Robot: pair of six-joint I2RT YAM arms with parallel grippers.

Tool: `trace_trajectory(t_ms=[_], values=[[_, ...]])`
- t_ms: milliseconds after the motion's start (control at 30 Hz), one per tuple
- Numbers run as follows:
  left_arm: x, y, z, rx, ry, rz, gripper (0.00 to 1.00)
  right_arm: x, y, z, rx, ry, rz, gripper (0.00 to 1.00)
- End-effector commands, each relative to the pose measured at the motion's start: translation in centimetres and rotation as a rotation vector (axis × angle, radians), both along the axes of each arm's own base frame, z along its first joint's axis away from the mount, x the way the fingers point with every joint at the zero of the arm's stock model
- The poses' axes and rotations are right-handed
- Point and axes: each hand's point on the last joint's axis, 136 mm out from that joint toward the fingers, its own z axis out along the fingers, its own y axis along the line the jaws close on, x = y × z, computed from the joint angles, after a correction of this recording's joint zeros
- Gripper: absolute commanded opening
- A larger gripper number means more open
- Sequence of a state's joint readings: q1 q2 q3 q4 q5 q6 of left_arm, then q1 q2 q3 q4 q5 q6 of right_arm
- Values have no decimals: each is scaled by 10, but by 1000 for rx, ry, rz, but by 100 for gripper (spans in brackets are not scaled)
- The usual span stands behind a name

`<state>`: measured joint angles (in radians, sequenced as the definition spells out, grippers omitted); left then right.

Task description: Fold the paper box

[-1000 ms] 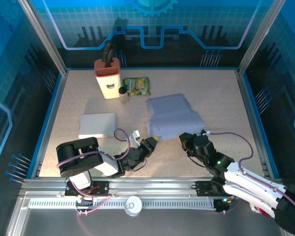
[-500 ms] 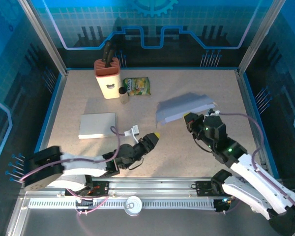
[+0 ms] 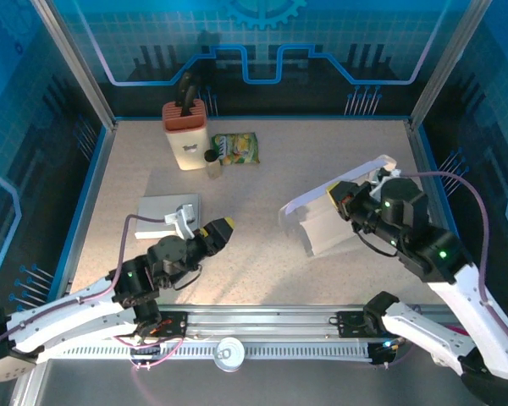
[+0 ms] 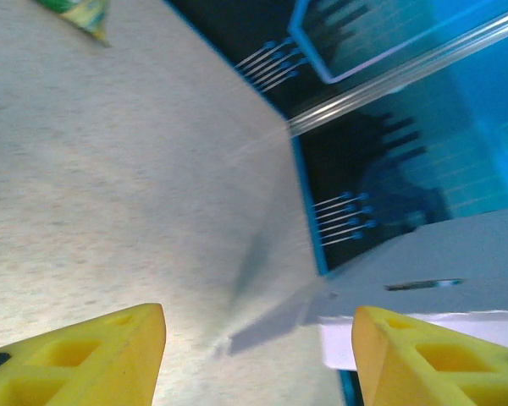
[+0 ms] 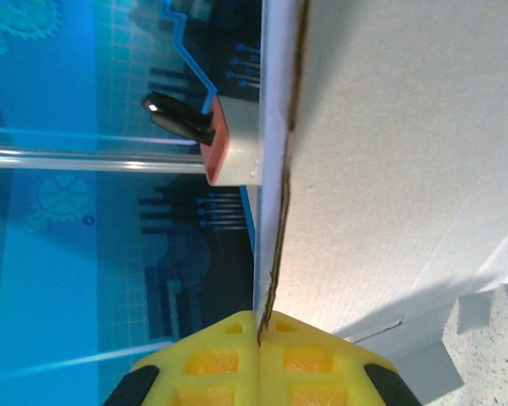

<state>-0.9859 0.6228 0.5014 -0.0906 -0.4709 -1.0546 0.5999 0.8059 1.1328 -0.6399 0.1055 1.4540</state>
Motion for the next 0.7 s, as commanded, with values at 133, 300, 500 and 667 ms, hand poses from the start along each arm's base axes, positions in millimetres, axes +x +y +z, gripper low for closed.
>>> trace_trajectory(t_ms=[133, 300, 500, 667], values=[[-4, 3, -29, 167, 120, -110, 61, 65, 71, -56, 90, 16, 128, 0], [-5, 4, -23, 194, 117, -132, 61, 76, 72, -107, 53, 65, 107, 0], [1, -34, 1, 205, 82, -273, 58, 84, 80, -136, 63, 102, 129, 0], [11, -65, 8, 191, 87, -310, 59, 85, 83, -144, 78, 118, 135, 0]])
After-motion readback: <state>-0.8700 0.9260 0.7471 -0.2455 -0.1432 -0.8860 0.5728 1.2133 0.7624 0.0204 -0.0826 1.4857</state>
